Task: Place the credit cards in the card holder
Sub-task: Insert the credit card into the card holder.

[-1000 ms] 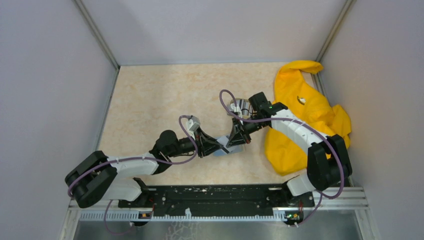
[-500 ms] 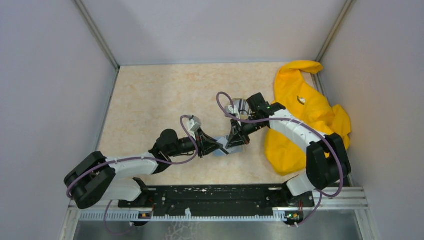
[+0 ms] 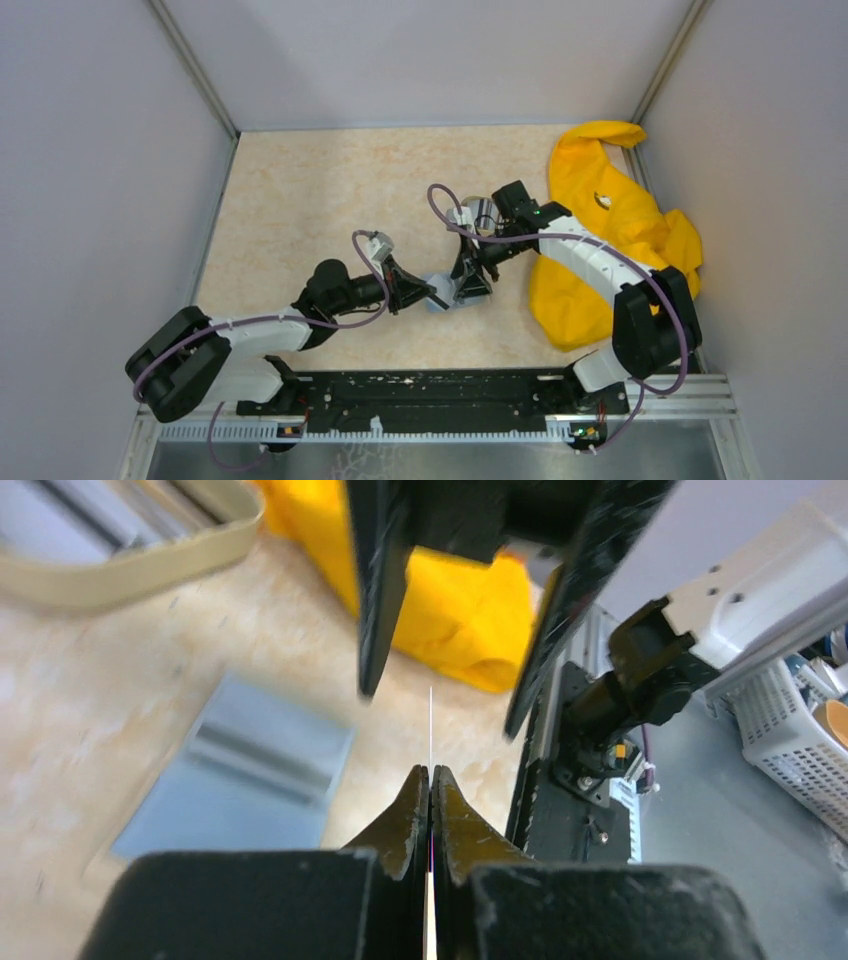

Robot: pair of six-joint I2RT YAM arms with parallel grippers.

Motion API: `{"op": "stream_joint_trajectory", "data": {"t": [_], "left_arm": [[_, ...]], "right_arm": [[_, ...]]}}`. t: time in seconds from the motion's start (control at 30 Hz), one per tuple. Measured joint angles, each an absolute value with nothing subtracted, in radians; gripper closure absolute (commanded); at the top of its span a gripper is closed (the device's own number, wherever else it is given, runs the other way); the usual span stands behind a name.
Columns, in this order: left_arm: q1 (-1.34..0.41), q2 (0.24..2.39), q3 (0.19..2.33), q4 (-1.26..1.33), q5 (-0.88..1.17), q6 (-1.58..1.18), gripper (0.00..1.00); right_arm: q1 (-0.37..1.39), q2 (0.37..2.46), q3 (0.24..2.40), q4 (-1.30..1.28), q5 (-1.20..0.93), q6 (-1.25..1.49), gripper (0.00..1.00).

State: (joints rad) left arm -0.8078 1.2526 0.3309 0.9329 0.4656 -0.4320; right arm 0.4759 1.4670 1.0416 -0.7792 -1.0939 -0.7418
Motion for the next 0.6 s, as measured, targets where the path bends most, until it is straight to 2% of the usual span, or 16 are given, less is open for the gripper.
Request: {"op": "stream_joint_trajectory", "data": {"t": [0.17,0.37,0.6], "left_arm": [[-0.690,1.288,0.256,0.934,0.497,-0.560,1.00],[-0.571,1.480,0.273,0.968,0.621,-0.711,1.00],[-0.541,1.721,0.420,1.045,0.785,-0.826,1.00]], "right_arm": [[0.468,1.454,1.047,-0.691,-0.909,-0.694,0.39],[0.456,1.434,0.981,-0.572,-0.722,-0.677,0.60],[0.479,1.483,0.922,-0.540,-0.601,-0.745,0.65]]}}
